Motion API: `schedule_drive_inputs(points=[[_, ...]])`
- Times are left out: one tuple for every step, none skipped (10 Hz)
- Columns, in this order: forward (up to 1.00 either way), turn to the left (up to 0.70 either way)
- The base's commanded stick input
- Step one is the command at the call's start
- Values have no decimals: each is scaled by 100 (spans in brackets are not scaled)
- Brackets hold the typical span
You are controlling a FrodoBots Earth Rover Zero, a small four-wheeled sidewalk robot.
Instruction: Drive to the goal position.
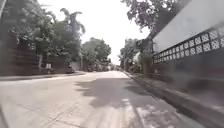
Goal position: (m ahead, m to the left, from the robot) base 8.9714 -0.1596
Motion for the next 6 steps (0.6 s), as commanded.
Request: schedule_drive_inputs(points=[[50, 0], [50, 0], [50, 0], [50, 0], [50, 0], [50, 0]])
